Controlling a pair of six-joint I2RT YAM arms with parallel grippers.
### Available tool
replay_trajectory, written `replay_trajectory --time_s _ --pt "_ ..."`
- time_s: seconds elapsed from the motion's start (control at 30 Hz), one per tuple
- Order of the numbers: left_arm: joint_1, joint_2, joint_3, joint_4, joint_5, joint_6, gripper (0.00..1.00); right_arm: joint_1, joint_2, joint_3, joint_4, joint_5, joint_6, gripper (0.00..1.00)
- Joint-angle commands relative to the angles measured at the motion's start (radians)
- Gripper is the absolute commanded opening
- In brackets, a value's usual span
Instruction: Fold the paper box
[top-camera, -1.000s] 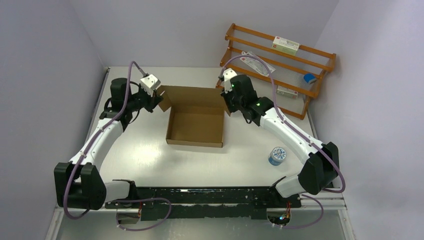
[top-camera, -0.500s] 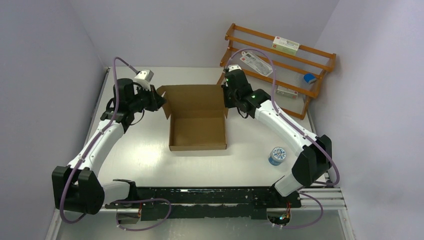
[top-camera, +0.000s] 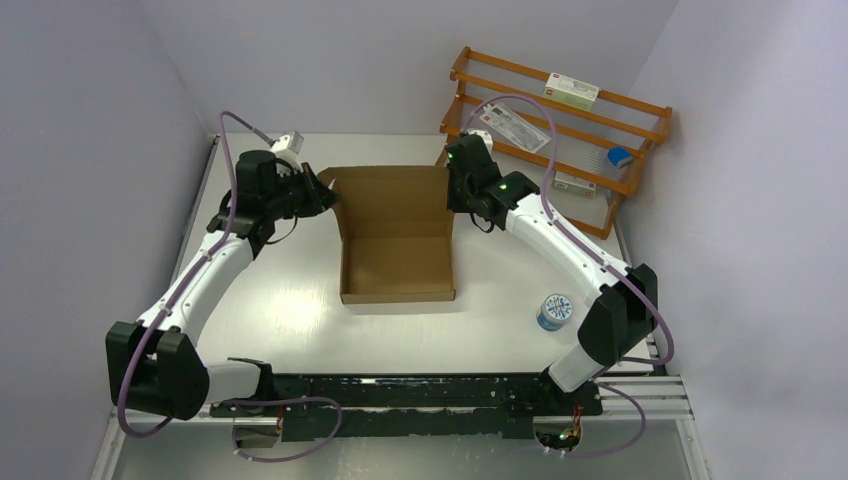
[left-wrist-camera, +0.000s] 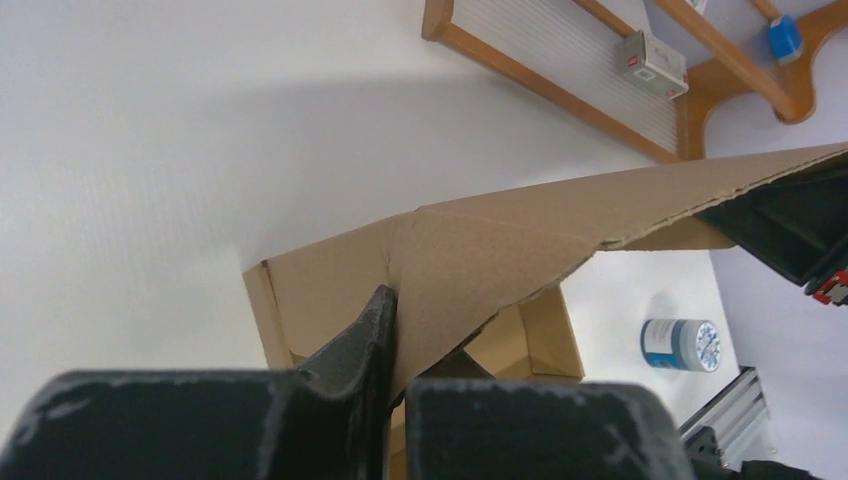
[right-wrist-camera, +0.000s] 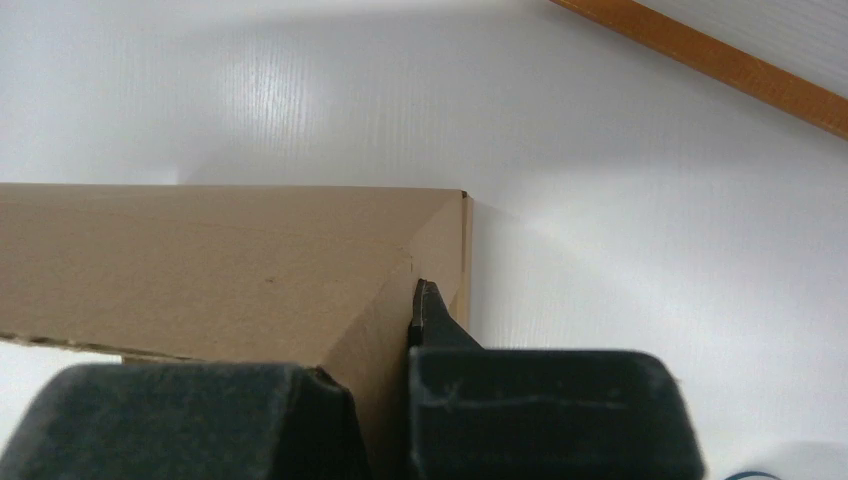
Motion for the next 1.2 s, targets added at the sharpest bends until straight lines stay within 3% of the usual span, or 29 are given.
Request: replay_trajectory --time_s 0.0,0.17,0.43,0.63,1.03,1.17 --pt "-0.031 -0.025 -0.043 -0.045 0.064 -0.188 0.05 0.009 0.03 0.026 0.0 -0.083 0.152 0.0" --pt "-0.048 -0.038 -0.057 -0.033 0.033 -0.24 0.07 0.014 0.041 0.029 -0.006 -0.088 0.201 0.0" --pt "-0.081 -0.045 -0.108 -0.01 -0.006 -0.256 0.09 0.053 0.022 -0.021 0.061 -0.059 0.149 0.0" --pt "-0.1 -0.08 -0.167 0.002 -0.03 -0.253 0.11 0.075 -0.056 -0.154 0.137 0.02 0.092 0.0" --pt "-0.109 -0.201 -0.335 0.014 -0.052 -0.233 0.17 0.085 -0.228 -0.457 0.392 -0.065 0.027 0.0" --pt "-0.109 -0.258 -0.386 -0.002 -0.05 -0.226 0.25 0.088 -0.282 -0.525 0.457 -0.117 0.017 0.1"
